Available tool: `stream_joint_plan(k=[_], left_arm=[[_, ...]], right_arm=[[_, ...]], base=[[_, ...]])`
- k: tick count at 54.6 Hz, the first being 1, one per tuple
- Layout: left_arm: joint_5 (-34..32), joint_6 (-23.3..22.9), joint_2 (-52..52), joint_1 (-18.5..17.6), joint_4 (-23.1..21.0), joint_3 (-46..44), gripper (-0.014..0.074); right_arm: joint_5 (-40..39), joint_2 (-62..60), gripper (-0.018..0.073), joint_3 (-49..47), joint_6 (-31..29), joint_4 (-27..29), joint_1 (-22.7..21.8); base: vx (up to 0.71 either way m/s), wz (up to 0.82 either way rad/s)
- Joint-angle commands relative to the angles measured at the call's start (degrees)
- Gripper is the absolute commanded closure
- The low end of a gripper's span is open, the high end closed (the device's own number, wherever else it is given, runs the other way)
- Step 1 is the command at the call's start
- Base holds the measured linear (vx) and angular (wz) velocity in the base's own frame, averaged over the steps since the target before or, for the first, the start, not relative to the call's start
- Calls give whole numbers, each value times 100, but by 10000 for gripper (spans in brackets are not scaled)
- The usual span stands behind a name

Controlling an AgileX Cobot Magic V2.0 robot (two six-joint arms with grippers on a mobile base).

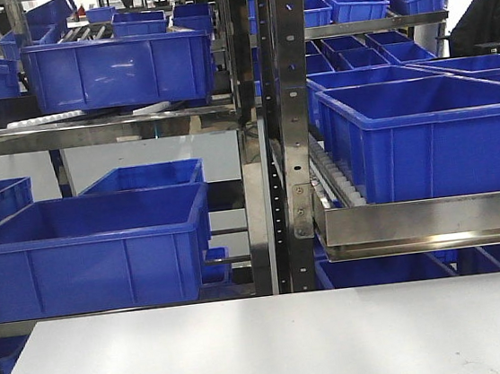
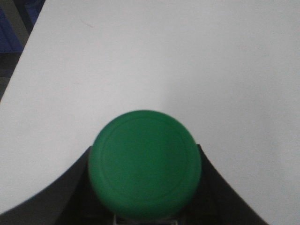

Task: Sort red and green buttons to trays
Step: 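Lift both held buttons off the table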

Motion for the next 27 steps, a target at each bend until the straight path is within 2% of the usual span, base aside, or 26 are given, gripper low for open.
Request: stream_joint_plan(k=[1, 8, 15, 27], left_arm=[[-398, -67, -210, 10, -28, -95, 575], [-398, -67, -210, 10, -41, -95, 575], [-418, -67, -210, 10, -41, -95, 575], [-436, -67, -210, 10, -41, -95, 575]], right_arm=[[-165, 210, -85, -364, 175, -186, -141], [-218, 484, -74, -529, 231, -130, -476], [-183, 606, -54, -571, 92, 57, -625], [-369, 663, -8, -571, -1047, 959, -566]], base=[[0, 0], [0, 0], [0, 0], [0, 0]])
